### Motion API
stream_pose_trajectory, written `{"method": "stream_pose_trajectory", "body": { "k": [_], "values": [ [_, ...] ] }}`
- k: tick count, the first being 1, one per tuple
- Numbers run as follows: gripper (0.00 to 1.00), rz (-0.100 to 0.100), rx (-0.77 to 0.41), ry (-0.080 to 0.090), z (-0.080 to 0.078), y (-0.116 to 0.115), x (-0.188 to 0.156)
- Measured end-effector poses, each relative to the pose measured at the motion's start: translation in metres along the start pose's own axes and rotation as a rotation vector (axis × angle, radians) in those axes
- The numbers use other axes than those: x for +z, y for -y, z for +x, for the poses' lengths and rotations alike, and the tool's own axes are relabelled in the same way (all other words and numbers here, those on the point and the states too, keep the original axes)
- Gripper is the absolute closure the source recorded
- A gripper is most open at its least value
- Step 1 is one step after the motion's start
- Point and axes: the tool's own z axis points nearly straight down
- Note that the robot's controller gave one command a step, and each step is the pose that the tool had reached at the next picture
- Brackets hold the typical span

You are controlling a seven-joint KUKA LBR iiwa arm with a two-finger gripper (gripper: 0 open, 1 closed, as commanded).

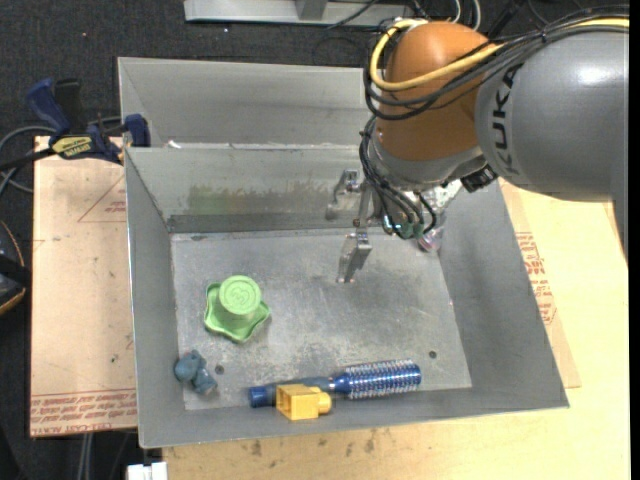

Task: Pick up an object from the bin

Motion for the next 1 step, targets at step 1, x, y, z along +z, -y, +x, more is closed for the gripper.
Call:
{"method": "stream_pose_trajectory", "body": {
  "k": [1],
  "values": [
    [0.0, 0.0, 0.014, -0.002, 0.0401, -0.0154, 0.114]
  ]
}}
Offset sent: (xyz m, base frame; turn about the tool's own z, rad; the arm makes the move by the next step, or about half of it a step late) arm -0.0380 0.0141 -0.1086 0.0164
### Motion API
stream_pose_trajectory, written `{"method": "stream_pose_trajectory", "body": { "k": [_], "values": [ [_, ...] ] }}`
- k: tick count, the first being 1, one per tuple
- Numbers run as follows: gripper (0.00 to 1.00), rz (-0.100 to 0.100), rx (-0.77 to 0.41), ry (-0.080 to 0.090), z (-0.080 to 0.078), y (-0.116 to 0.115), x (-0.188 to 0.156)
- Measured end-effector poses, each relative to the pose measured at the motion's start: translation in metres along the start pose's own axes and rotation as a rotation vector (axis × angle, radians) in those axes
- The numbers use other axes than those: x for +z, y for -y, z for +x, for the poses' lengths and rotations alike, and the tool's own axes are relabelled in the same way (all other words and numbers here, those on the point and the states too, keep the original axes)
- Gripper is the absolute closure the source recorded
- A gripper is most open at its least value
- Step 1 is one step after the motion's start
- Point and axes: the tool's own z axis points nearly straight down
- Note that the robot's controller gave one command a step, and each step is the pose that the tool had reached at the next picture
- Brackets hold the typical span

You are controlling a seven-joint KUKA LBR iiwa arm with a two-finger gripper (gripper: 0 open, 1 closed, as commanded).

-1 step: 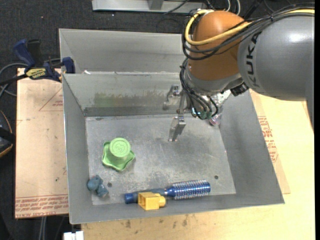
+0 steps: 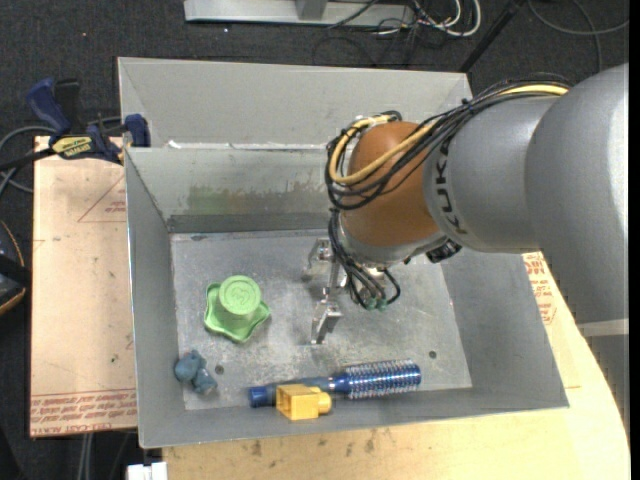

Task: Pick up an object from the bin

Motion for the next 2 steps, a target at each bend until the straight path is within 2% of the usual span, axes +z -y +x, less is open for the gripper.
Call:
{"method": "stream_pose_trajectory", "body": {
  "k": [1, 2],
  "values": [
    [0.0, 0.003, -0.408, 0.063, 0.076, 0.019, -0.011],
    [0.0, 0.002, -0.75, 0.013, 0.094, -0.026, -0.035]
  ]
}}
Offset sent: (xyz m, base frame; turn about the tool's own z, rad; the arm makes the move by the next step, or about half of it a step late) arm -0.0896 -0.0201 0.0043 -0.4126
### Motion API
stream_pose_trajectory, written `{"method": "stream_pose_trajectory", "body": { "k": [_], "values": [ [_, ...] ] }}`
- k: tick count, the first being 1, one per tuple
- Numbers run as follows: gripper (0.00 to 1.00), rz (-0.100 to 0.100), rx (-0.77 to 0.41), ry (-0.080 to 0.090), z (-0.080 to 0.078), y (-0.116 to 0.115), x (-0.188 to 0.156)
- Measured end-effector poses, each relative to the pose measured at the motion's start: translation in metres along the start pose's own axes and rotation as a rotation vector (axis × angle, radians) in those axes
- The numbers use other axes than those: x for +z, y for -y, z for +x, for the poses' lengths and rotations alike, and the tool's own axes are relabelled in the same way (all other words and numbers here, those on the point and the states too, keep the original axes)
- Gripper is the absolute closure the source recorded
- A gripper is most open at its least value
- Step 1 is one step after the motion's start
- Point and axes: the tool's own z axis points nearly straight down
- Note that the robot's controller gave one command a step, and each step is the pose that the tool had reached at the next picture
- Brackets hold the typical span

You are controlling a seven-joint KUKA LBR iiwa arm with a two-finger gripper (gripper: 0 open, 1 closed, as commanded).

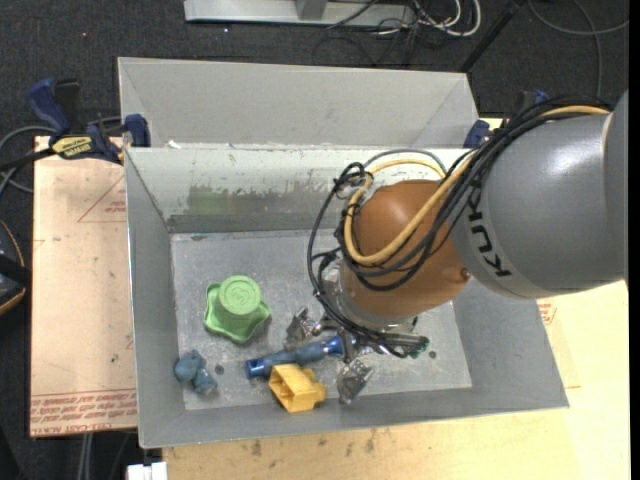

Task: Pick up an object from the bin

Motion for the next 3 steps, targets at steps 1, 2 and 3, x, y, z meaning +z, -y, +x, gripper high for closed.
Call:
{"method": "stream_pose_trajectory", "body": {
  "k": [1, 2, 3],
  "values": [
    [0.0, 0.008, 0.113, 0.013, -0.018, -0.003, 0.051],
    [1.0, 0.005, 0.117, 0.01, -0.018, -0.004, 0.051],
    [1.0, 0.005, 0.149, 0.005, -0.017, 0.011, -0.135]
  ]
}}
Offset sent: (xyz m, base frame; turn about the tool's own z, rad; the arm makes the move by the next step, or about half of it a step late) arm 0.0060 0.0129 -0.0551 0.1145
